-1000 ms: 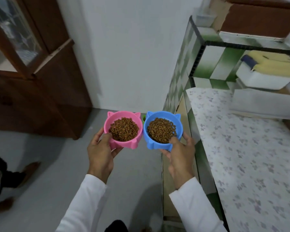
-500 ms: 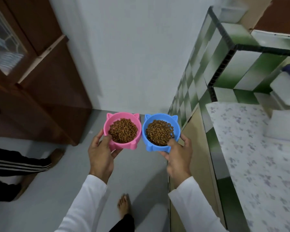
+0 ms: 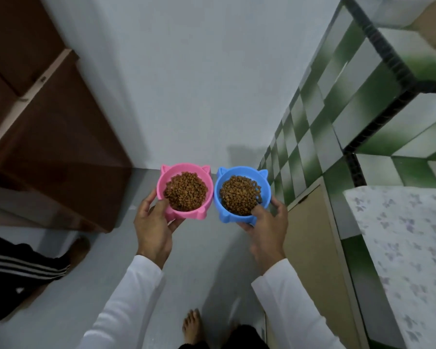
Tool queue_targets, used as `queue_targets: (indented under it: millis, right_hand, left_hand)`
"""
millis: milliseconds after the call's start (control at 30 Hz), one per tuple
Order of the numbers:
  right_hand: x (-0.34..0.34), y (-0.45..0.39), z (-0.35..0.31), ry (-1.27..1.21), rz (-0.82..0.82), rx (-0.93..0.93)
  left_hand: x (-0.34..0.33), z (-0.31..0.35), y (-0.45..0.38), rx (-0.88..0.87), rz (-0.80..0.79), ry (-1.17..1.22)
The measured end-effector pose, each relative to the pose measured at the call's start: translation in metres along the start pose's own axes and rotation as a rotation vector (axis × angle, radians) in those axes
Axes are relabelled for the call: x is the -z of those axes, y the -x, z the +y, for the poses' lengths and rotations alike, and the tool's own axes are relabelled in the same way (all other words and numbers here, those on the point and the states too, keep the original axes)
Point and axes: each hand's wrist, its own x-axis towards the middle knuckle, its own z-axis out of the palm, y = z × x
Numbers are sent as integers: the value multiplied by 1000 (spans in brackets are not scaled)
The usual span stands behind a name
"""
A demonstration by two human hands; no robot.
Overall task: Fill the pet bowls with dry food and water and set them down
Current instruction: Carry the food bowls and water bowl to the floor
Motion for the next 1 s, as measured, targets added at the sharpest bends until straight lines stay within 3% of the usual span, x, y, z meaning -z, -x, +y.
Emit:
queue_targets:
  millis: [567,1000]
  right_hand:
    - [-51,-165,21,67,-1,-73]
    - [-66,-318,142,48,75,-102]
  left_hand:
    - [-65,-62,-132,85,68,-26]
    - [-54,-175,-281,110,39,-51]
